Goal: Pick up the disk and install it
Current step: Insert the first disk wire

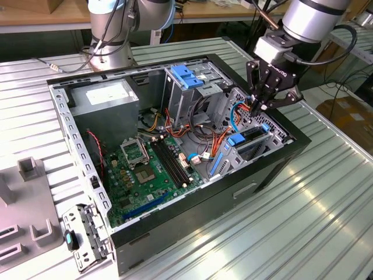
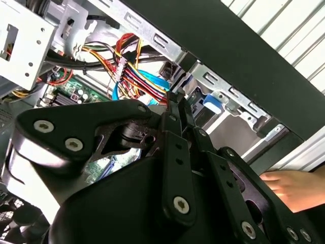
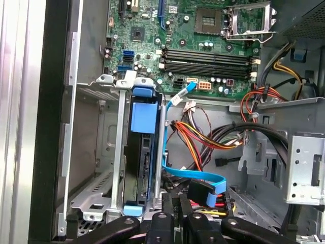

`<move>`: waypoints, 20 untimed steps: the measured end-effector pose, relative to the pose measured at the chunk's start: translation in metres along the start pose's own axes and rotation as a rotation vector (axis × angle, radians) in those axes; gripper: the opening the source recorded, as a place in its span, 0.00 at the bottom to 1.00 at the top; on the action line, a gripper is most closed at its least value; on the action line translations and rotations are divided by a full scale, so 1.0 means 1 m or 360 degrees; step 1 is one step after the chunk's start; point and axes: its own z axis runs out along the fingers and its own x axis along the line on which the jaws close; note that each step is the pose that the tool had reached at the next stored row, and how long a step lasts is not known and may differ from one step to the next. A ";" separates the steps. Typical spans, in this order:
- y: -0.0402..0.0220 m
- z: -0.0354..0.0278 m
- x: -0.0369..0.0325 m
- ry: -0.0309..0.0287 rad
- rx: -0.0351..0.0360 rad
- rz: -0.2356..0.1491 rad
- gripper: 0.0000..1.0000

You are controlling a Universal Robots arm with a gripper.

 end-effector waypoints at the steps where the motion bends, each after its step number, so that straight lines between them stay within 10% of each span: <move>1: 0.0005 0.0003 0.0019 0.00001 0.0000 0.0001 0.17; 20: 0.0128 0.0070 0.0146 -0.00002 0.0006 0.0093 0.17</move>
